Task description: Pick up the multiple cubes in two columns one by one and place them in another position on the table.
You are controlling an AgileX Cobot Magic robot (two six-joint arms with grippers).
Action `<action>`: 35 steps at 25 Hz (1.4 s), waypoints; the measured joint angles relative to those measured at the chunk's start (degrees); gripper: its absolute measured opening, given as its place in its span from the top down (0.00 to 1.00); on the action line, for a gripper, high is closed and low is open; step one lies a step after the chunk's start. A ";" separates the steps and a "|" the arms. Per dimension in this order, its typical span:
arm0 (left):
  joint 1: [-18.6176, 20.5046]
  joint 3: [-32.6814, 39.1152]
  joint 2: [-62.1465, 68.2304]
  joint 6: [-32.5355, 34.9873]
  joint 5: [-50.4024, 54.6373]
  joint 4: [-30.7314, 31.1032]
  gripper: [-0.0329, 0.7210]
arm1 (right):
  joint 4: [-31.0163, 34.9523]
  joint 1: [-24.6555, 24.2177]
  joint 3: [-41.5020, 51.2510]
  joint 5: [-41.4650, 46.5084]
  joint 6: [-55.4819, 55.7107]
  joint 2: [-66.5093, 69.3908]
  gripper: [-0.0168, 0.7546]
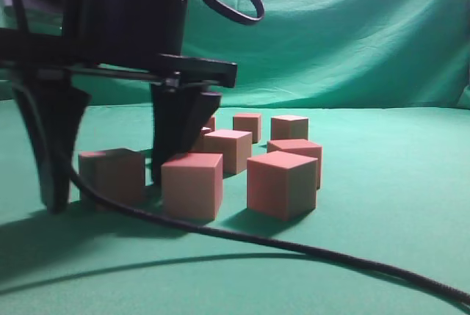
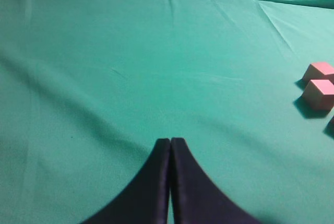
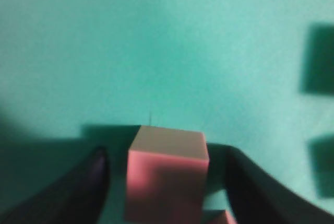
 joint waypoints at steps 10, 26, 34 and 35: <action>0.00 0.00 0.00 0.00 0.00 0.00 0.96 | -3.84 0.00 -17.86 14.96 -0.54 0.36 0.17; 0.00 0.00 0.00 0.00 0.00 0.00 0.96 | -14.35 0.00 -35.33 20.38 1.94 -14.04 0.98; 0.00 0.00 0.00 0.00 0.00 0.00 0.96 | -14.46 0.61 -23.62 21.07 1.17 -36.61 0.98; 0.00 0.00 0.00 0.00 0.00 0.00 0.96 | -14.46 0.61 -21.24 21.16 0.87 -39.53 0.98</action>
